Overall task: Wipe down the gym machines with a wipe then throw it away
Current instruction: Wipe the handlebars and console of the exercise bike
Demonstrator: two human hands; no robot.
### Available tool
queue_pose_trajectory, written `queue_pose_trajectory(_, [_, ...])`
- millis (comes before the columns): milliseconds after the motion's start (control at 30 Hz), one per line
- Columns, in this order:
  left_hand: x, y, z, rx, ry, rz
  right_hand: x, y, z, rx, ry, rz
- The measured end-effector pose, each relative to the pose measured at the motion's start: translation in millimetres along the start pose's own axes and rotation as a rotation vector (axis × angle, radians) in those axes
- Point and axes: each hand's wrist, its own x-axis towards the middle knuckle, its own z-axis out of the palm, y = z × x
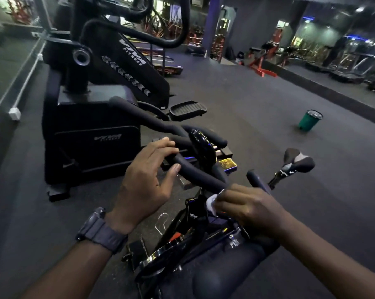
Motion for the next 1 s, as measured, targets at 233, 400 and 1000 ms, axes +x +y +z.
queue_pose_trajectory(233, [-7, -3, -1, -0.162, 0.135, -0.134, 79, -21, -8, -0.173, 0.184, -0.281])
queue_pose_trajectory(400, [-3, -8, -3, -0.256, 0.183, -0.207, 104, -14, -21, -0.389, -0.011, -0.451])
queue_pose_trajectory(1000, [-30, 20, 40, -1.535, 0.226, -1.042, 91, 10, -48, -0.461, -0.336, -0.709])
